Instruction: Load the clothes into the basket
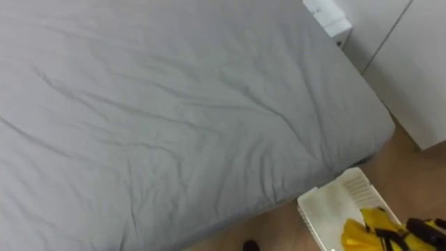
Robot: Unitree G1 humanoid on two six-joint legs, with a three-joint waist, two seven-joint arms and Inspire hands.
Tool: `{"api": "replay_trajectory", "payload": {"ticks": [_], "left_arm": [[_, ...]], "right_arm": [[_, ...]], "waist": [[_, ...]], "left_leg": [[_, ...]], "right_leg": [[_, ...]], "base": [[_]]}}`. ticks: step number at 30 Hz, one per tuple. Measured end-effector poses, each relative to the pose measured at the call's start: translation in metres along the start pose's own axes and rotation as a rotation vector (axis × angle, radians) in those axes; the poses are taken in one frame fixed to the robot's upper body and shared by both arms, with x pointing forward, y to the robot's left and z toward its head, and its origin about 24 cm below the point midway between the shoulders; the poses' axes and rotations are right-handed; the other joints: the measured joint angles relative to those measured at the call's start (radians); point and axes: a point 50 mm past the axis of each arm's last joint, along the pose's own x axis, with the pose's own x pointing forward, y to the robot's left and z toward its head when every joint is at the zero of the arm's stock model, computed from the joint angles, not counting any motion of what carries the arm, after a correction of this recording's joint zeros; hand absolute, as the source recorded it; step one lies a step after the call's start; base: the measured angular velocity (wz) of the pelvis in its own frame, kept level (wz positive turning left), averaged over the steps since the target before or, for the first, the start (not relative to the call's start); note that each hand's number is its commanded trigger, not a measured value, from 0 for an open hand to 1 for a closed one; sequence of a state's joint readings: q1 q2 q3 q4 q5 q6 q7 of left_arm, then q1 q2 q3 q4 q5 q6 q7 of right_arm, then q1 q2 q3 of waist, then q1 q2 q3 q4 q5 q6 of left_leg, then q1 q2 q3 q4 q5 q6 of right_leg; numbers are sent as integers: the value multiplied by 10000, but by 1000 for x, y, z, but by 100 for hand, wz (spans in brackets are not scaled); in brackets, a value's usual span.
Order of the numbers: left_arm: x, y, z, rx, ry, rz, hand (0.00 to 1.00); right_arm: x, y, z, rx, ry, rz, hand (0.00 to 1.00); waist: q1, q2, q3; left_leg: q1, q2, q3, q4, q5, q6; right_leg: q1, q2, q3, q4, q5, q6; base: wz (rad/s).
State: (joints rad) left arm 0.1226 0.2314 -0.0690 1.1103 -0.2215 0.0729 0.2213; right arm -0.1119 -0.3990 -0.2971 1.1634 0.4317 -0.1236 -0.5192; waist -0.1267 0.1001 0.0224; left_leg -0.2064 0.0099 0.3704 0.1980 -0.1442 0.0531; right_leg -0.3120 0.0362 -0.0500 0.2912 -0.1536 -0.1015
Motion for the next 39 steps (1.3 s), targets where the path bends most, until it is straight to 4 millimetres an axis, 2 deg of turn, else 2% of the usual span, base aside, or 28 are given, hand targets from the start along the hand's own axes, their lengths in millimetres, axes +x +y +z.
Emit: {"api": "replay_trajectory", "payload": {"ticks": [3,7,8,10,14,18,22,25,26,27,30,35,36,37,38,39], "left_arm": [[0,5,-5,-29,107,157,0],[-1,9,-11,-66,222,278,0],[-1,10,-12,-58,208,297,0],[-1,13,-12,-16,99,345,0],[-1,14,-9,375,-76,405,0],[0,14,-3,636,-257,391,0],[1,12,3,694,-403,197,0],[1,12,5,749,-451,43,0],[1,12,6,754,-471,50,0],[1,13,7,757,-507,69,0],[2,13,10,880,-594,84,0],[1,11,10,1005,-613,2,0],[2,11,11,1005,-620,-19,0],[1,10,11,1005,-623,-61,0],[1,10,11,1018,-622,-94,0],[1,9,11,1051,-619,-149,0]], "right_arm": [[-1,-3,-7,-143,128,58,0],[-2,-9,-18,-527,321,102,0],[-2,-10,-20,-565,347,95,0],[-2,-11,-25,-676,476,110,0],[-3,-10,-26,-825,482,265,0],[-8,0,-27,-1851,101,827,0],[-12,9,-30,-3346,-421,1443,0],[-13,14,-27,-3458,-513,1560,0],[-13,14,-27,-3481,-510,1578,55],[-14,15,-28,-3523,-458,1612,100],[-15,16,-32,-3667,-304,1785,100],[-21,16,-54,-4200,431,2184,100],[-23,17,-59,-4236,606,2338,72],[-24,18,-61,-4254,694,2455,33],[-24,18,-62,-4253,715,2494,0],[-25,18,-63,-4263,761,2577,0]], "waist": [[46,-187,2],[212,-488,-168],[211,-517,-192],[221,-632,-183],[248,-682,-175],[306,-688,-168],[524,-643,-160],[525,-577,-186],[528,-574,-183],[529,-572,-185],[536,-542,-187],[509,-484,-168],[509,-467,-162],[502,-429,-160],[498,-406,-158],[493,-371,-157]], "left_leg": [[450,-35,-213,-122,0,-1],[808,-48,-400,-120,-1,-3],[845,-52,-491,-120,-2,-4],[1039,-51,-509,-134,-10,-15],[1136,-33,-477,-137,-29,-44],[1132,-10,-465,-189,-29,-44],[1122,-2,-444,-286,-28,-44],[957,-5,-418,-284,-26,-41],[918,-6,-422,-283,-26,-40],[811,-6,-426,-272,-25,-39],[593,0,-434,-261,-23,-36],[512,2,-577,-283,-22,-39],[490,1,-600,-288,-21,-41],[471,-2,-609,-289,-21,-41],[461,-4,-619,-290,-21,-41],[457,-13,-662,-301,-21,-41]], "right_leg": [[516,4,-60,-193,-3,2],[1078,-4,-166,-499,8,-1],[1159,-10,-227,-547,13,-3],[1459,-13,-363,-707,13,-3],[1620,-21,-510,-742,12,-2],[1584,-3,-620,-736,27,-13],[1466,8,-614,-706,40,6],[1323,4,-596,-716,91,26],[1276,2,-598,-712,101,26],[1165,2,-601,-708,117,28],[1005,-3,-643,-726,172,17],[1033,-4,-820,-901,205,-15],[1031,-3,-842,-922,204,-17],[1035,-5,-856,-943,204,-17],[1035,-7,-868,-956,204,-17],[1062,-9,-895,-1023,207,-17]], "base": [[6],[6],[20],[22],[13],[8],[-1],[0],[0],[0],[-1],[6],[6],[5],[5],[7]]}}
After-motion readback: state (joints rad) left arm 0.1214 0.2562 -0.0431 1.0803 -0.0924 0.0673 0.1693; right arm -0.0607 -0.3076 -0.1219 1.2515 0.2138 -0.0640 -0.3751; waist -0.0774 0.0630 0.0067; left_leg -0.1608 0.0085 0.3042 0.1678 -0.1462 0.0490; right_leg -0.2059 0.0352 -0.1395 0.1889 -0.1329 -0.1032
